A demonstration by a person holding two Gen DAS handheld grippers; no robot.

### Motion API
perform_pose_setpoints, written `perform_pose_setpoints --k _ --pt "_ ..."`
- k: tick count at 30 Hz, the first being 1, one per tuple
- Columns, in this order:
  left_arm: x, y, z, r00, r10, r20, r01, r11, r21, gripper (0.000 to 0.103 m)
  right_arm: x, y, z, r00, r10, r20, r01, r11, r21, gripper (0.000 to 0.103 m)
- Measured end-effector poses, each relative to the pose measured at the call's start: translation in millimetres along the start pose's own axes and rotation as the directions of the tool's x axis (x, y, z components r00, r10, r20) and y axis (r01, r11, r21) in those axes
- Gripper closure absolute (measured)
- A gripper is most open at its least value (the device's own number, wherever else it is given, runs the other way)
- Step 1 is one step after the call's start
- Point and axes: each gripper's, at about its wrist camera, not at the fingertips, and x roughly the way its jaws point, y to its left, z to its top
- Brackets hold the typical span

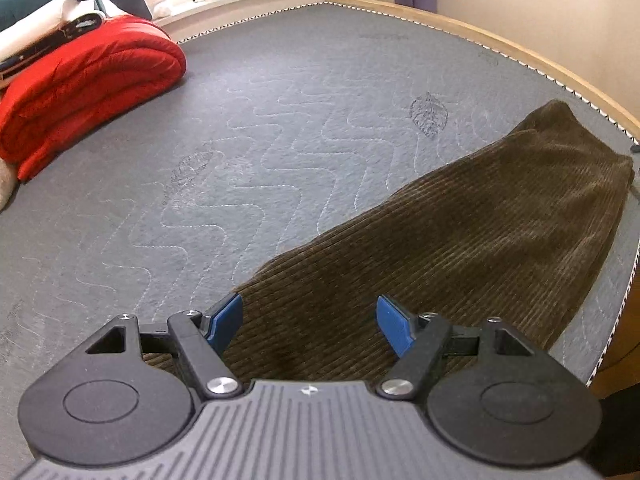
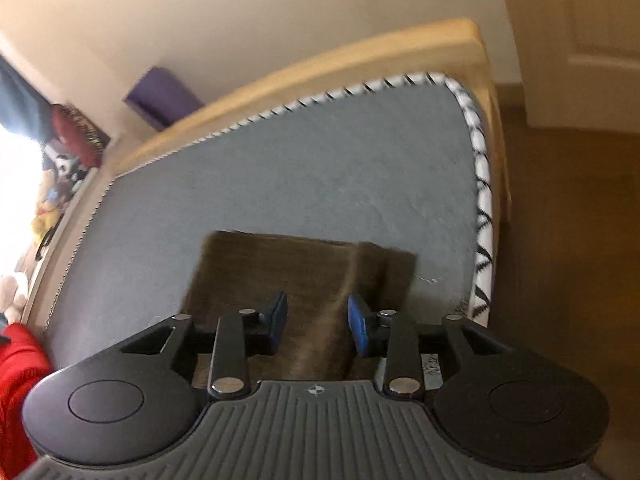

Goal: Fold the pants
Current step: 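Grasp the cuff end of the folded pants with the right gripper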

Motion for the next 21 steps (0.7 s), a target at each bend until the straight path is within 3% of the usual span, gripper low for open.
perform_pose_setpoints --k 6,12,13,14,15,18,19,21 --pt "3 5 -2 1.0 0.016 -0.006 -0.016 1.0 -0.01 0.024 30 -17 -7 0.998 -0.029 -0.063 0.032 0.998 0.046 0.055" --pt "1 14 -2 1.0 0.019 -0.003 -0.019 0.999 -0.028 0.024 49 -10 -7 0.997 -0.042 -0.061 0.042 0.999 -0.003 0.052" --pt "0 16 -2 1.0 0.02 -0.002 -0.02 0.999 -0.031 0.024 49 -6 -8 0.998 -0.048 -0.051 0.047 0.999 -0.021 0.056" --pt "-1 18 -2 1.0 0.022 0.0 -0.022 0.999 -0.034 0.024 48 -3 -9 0.998 -0.049 -0.04 0.048 0.998 -0.027 0.077" --pt "-2 20 -2 1.0 0.023 0.003 -0.023 0.999 -0.038 0.024 46 -2 -8 0.999 -0.046 -0.03 0.045 0.999 -0.025 0.087" --pt "-6 26 -2 1.0 0.029 0.011 -0.028 0.998 -0.056 0.024 29 10 -9 0.999 -0.03 0.039 0.03 0.999 -0.016 0.089" --pt "-9 29 -2 0.999 0.031 0.017 -0.03 0.998 -0.063 0.024 18 25 -12 0.997 -0.025 0.075 0.03 0.997 -0.067 0.089" --pt "-14 36 -1 0.999 0.037 0.027 -0.035 0.996 -0.081 0.024 -10 72 -26 0.987 0.007 0.163 0.038 0.961 -0.273 0.089"
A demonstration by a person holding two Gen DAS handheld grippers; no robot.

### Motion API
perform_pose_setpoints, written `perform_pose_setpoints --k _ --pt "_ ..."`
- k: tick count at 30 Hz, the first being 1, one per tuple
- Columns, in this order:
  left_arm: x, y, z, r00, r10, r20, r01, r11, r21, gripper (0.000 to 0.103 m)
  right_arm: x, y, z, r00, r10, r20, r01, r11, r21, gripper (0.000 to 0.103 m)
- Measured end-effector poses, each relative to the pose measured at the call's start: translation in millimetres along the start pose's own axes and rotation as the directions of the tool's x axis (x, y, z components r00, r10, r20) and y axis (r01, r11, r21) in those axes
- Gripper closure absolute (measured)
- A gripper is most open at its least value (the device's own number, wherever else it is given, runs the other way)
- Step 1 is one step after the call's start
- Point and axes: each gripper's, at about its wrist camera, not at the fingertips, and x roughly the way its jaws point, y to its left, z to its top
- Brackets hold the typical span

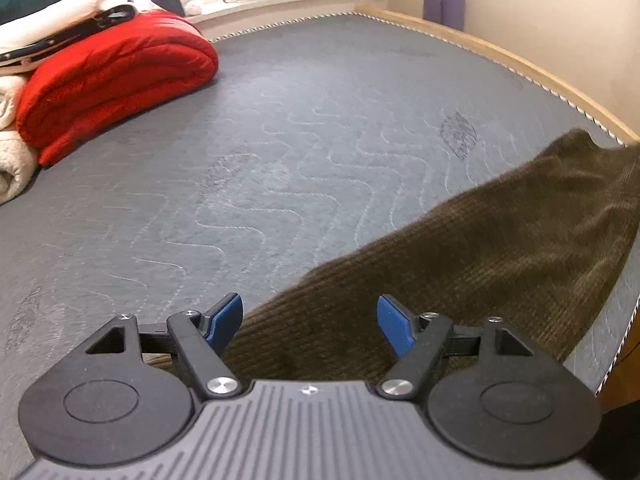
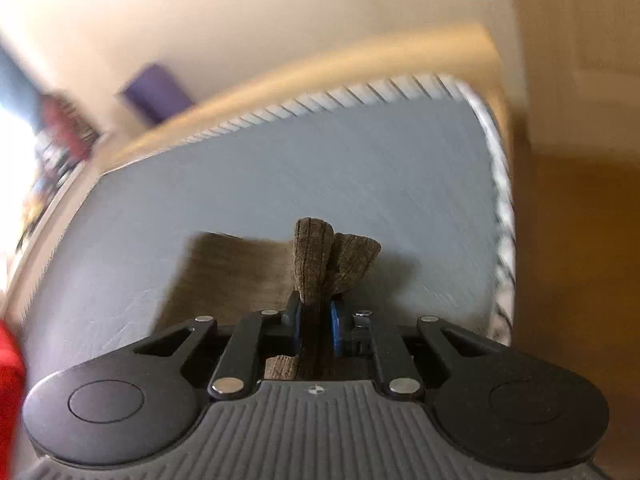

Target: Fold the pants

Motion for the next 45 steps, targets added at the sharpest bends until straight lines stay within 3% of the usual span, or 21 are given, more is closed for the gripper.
perform_pose_setpoints --k 3,5,7,8,10,11,12,13,15,16,18,20,23,25,26,28,30,32,35,38,45 --pt "-9 13 2 1.0 0.005 0.017 -0.004 0.999 -0.035 0.024 -64 87 -17 0.985 0.147 0.096 -0.106 0.935 -0.338 0.089" --pt "-16 22 3 1.0 0.011 0.026 -0.009 0.998 -0.055 0.024 -115 144 -51 0.954 0.279 0.107 -0.175 0.813 -0.556 0.089" --pt "-21 32 3 0.999 0.02 0.032 -0.017 0.997 -0.078 0.024 -161 184 -100 0.906 0.419 0.055 -0.253 0.643 -0.723 0.089" --pt "-23 37 3 0.999 0.022 0.031 -0.02 0.996 -0.088 0.024 -184 201 -133 0.877 0.48 0.002 -0.289 0.531 -0.797 0.089" --pt "-25 46 2 0.999 0.024 0.024 -0.022 0.993 -0.112 0.024 -211 221 -188 0.834 0.535 -0.132 -0.361 0.349 -0.865 0.089" --pt "-24 49 2 1.0 0.024 0.019 -0.021 0.992 -0.121 0.024 -220 228 -222 0.811 0.537 -0.233 -0.403 0.223 -0.888 0.089" --pt "-24 52 1 1.0 0.021 0.01 -0.02 0.991 -0.132 0.024 -225 232 -258 0.793 0.515 -0.325 -0.429 0.093 -0.898 0.088" --pt "-22 55 0 1.0 0.016 -0.002 -0.016 0.99 -0.142 0.024 -225 232 -287 0.781 0.478 -0.402 -0.457 -0.003 -0.89 0.087" --pt "-19 58 -1 1.0 0.003 -0.024 -0.006 0.987 -0.158 0.023 -218 226 -345 0.757 0.322 -0.569 -0.525 -0.22 -0.822 0.086" --pt "-16 60 0 0.999 -0.003 -0.034 -0.002 0.986 -0.166 0.023 -216 221 -364 0.758 0.259 -0.599 -0.531 -0.29 -0.796 0.085" --pt "-12 62 0 0.998 -0.031 -0.054 0.02 0.981 -0.192 0.023 -225 214 -376 0.768 0.27 -0.58 -0.475 -0.368 -0.799 0.071" --pt "-7 64 0 0.996 -0.058 -0.067 0.042 0.974 -0.224 0.023 -231 221 -356 0.731 0.275 -0.625 -0.537 -0.333 -0.775 0.071" --pt "3 65 1 0.991 -0.103 -0.087 0.075 0.958 -0.276 0.023 -227 240 -308 0.618 0.331 -0.713 -0.709 -0.158 -0.688 0.068" --pt "11 62 2 0.986 -0.135 -0.097 0.099 0.945 -0.313 0.024 -221 247 -293 0.587 0.36 -0.725 -0.762 -0.056 -0.645 0.068" --pt "15 60 2 0.982 -0.158 -0.099 0.117 0.936 -0.332 0.027 -215 248 -286 0.585 0.368 -0.723 -0.775 -0.009 -0.631 0.067" --pt "22 56 4 0.976 -0.193 -0.102 0.145 0.924 -0.354 0.046 -206 247 -279 0.593 0.385 -0.707 -0.781 0.064 -0.621 0.067" --pt "31 48 4 0.969 -0.218 -0.114 0.164 0.917 -0.365 0.056 -193 247 -277 0.64 0.37 -0.673 -0.759 0.171 -0.628 0.067" --pt "42 44 5 0.962 -0.245 -0.119 0.181 0.902 -0.393 0.057 -181 244 -283 0.677 0.33 -0.657 -0.734 0.249 -0.632 0.067" --pt "61 46 4 0.945 -0.3 -0.127 0.208 0.854 -0.476 0.057 -176 245 -297 0.688 0.265 -0.676 -0.726 0.241 -0.645 0.067" --pt "83 46 2 0.912 -0.378 -0.156 0.244 0.809 -0.534 0.055 -172 247 -306 0.694 0.213 -0.688 -0.72 0.218 -0.659 0.067" --pt "115 36 6 0.914 -0.371 -0.165 0.226 0.803 -0.551 0.048 -171 247 -312 0.697 0.185 -0.693 -0.717 0.18 -0.673 0.067"
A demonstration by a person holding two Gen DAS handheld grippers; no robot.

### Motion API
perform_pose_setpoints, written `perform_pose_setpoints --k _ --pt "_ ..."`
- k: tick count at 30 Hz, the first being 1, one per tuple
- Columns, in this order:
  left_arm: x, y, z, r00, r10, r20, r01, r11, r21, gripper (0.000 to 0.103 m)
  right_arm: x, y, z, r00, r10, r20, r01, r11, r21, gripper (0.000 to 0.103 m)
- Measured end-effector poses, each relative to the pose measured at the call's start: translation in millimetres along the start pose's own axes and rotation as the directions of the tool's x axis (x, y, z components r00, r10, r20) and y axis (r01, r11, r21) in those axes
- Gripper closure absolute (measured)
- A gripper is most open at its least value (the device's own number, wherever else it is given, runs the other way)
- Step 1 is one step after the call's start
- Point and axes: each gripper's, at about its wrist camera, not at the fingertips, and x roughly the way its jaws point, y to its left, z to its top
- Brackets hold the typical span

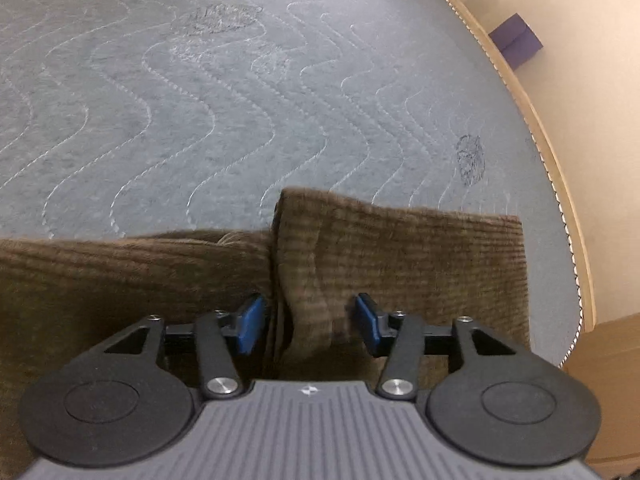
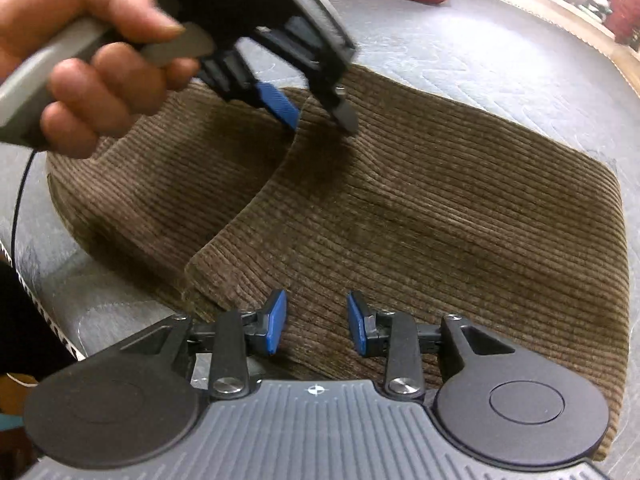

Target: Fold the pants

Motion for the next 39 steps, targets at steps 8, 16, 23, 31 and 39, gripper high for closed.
perform_pose_setpoints --k 8,16,23,31,39 --pt "-17 1 7 0.999 -0.009 0.051 0.007 0.999 0.031 0.081 -2 -5 -7 1.0 0.015 0.001 -0.015 1.0 -0.017 0.067" --pt "-54 -20 -6 0.977 0.089 0.195 -0.119 0.982 0.149 0.091 -2 -1 -12 1.0 0.004 -0.01 -0.004 0.999 -0.041 0.067" --pt "-70 -34 -11 0.964 0.068 0.258 -0.126 0.968 0.217 0.09 -12 -12 -3 1.0 -0.012 0.015 0.011 0.999 0.042 0.067" --pt "-18 -47 -42 0.963 0.228 0.142 -0.265 0.896 0.355 0.089 -43 -72 5 0.954 -0.243 0.178 0.169 0.92 0.353 0.051" --pt "-27 -58 -45 0.961 0.225 0.161 -0.27 0.892 0.362 0.086 -38 -135 -26 0.901 -0.433 -0.006 0.354 0.728 0.587 0.038"
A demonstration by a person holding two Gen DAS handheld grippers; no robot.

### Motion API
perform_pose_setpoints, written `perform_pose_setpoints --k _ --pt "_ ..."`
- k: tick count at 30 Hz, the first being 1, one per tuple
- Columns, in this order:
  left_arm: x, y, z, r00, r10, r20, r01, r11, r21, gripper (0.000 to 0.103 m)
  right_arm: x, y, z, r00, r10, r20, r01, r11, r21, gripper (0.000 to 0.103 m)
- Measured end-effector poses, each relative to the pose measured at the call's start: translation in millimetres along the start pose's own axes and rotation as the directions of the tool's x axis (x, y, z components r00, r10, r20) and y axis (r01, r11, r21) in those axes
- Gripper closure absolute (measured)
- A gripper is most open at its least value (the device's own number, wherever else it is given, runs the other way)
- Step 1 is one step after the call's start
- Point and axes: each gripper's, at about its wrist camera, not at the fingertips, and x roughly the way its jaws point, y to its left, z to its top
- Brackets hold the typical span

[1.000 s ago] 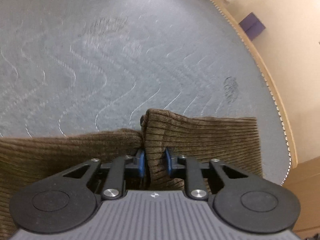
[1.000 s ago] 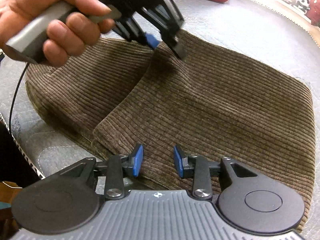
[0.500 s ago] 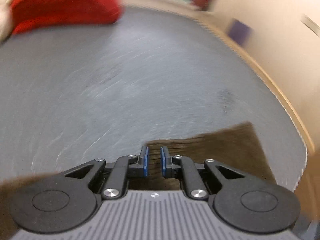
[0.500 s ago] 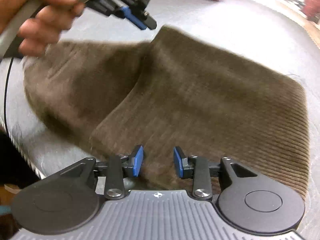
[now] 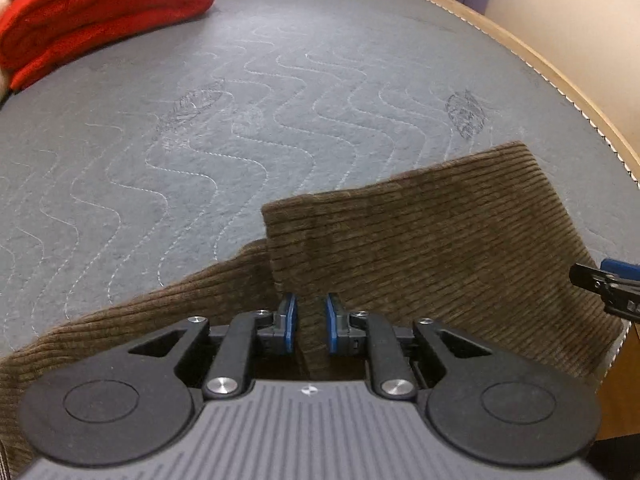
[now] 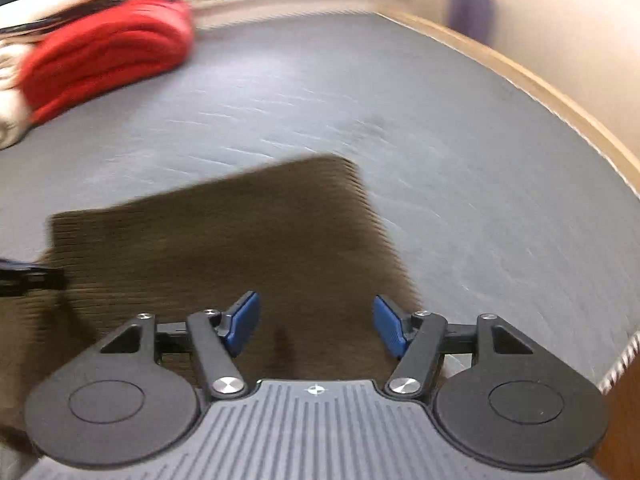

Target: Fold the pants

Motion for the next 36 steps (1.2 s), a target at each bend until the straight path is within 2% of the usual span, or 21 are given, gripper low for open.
perform_pose_setpoints --k 3,4,7,9,11,14,17,18,20,23,24,26,28,29,30,32,34,36 --pt "-10 -8 1 1.0 0.005 0.004 -0.005 1.0 0.008 0.085 9 -22 -9 0.998 -0.048 -0.035 0.049 0.997 0.051 0.038" --pt "-14 -11 2 1.0 0.003 0.015 -0.003 1.0 0.014 0.082 11 -30 -11 0.997 -0.058 -0.043 0.061 0.996 0.066 0.038" --pt "-30 -21 1 0.998 -0.019 0.055 0.017 0.999 0.041 0.077 16 -48 -14 0.997 -0.05 -0.055 0.056 0.992 0.113 0.034" --pt "-32 -26 0 0.996 -0.071 0.05 0.069 0.997 0.042 0.076 22 -55 -17 0.998 -0.016 -0.068 0.026 0.988 0.152 0.031" --pt "-25 -30 -2 0.994 -0.106 0.013 0.105 0.994 0.037 0.074 32 -58 -19 0.993 0.053 -0.102 -0.036 0.985 0.17 0.031" --pt "-11 -32 -8 0.996 -0.075 -0.047 0.076 0.997 0.028 0.073 46 -65 -20 0.977 0.144 -0.156 -0.104 0.965 0.241 0.031" --pt "-21 -31 -4 0.995 -0.099 -0.017 0.1 0.994 0.032 0.073 53 -73 -17 0.967 0.176 -0.182 -0.113 0.943 0.312 0.029" --pt "-26 -30 -2 0.995 -0.103 0.001 0.103 0.994 0.034 0.07 52 -70 -17 0.967 0.179 -0.184 -0.114 0.942 0.315 0.03" --pt "-33 -25 0 0.995 -0.1 0.027 0.099 0.995 0.033 0.063 50 -65 -16 0.969 0.168 -0.18 -0.111 0.951 0.29 0.036" --pt "-39 -14 3 0.994 -0.103 0.039 0.103 0.995 0.006 0.063 38 -56 -14 0.976 0.153 -0.154 -0.103 0.95 0.294 0.065" --pt "-40 -10 4 0.993 -0.108 0.044 0.109 0.994 -0.005 0.062 28 -51 -12 0.98 0.146 -0.138 -0.103 0.954 0.281 0.07" --pt "-46 -1 5 0.99 -0.126 0.056 0.127 0.992 -0.026 0.055 0 -26 -4 0.992 0.11 -0.064 -0.097 0.98 0.173 0.073" --pt "-57 10 9 0.984 -0.162 0.078 0.166 0.985 -0.049 0.032 -37 12 3 0.988 0.138 0.063 -0.139 0.99 0.009 0.075" --pt "-64 17 11 0.977 -0.188 0.097 0.196 0.978 -0.072 0.027 -53 31 3 0.98 0.169 0.108 -0.162 0.984 -0.068 0.075" --pt "-69 26 13 0.969 -0.218 0.116 0.23 0.968 -0.102 0.02 -70 53 1 0.964 0.218 0.152 -0.194 0.968 -0.161 0.075" --pt "-81 48 17 0.941 -0.3 0.157 0.327 0.927 -0.184 0.018 -97 98 -11 0.927 0.315 0.203 -0.233 0.909 -0.346 0.075" --pt "-92 73 18 0.899 -0.388 0.204 0.432 0.861 -0.268 0.013 -112 136 -27 0.9 0.384 0.204 -0.25 0.841 -0.479 0.075" --pt "-94 90 18 0.865 -0.447 0.23 0.5 0.806 -0.316 0.01 -121 167 -43 0.884 0.432 0.182 -0.267 0.783 -0.562 0.075"
